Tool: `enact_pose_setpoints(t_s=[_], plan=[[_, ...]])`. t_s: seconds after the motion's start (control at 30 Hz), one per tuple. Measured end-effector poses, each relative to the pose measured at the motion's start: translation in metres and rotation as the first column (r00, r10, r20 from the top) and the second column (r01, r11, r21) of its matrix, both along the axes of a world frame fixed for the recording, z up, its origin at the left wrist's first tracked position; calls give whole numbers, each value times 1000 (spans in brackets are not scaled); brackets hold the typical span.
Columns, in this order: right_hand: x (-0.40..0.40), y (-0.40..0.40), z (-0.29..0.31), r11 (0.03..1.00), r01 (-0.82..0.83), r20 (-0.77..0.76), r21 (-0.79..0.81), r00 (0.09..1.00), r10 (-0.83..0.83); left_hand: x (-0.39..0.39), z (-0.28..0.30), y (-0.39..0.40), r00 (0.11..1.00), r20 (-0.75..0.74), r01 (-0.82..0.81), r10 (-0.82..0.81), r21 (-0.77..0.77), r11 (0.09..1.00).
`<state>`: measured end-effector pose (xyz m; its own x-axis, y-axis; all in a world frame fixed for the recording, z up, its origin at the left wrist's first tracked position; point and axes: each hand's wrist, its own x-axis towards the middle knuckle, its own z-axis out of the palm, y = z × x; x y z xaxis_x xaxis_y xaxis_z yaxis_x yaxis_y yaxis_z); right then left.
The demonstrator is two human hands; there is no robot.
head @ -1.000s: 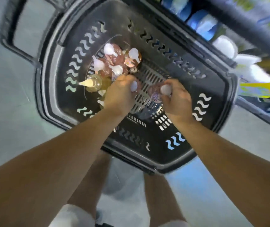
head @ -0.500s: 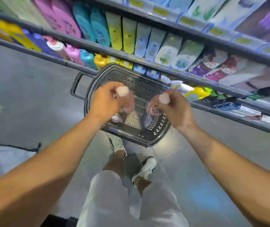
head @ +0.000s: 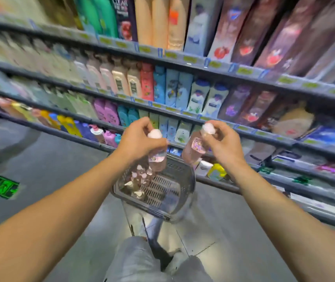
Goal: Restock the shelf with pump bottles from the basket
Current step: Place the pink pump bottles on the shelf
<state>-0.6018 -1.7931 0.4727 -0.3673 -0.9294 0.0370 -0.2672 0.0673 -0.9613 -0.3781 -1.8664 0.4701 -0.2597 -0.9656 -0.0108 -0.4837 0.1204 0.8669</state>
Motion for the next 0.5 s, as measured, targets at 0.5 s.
enact_pose_setpoints(t_s=[0.5], plan=[[-94,7,170,944,114,-231,-309,954,-191,-104,166,-14,964,-242,36,-113,-299,954]])
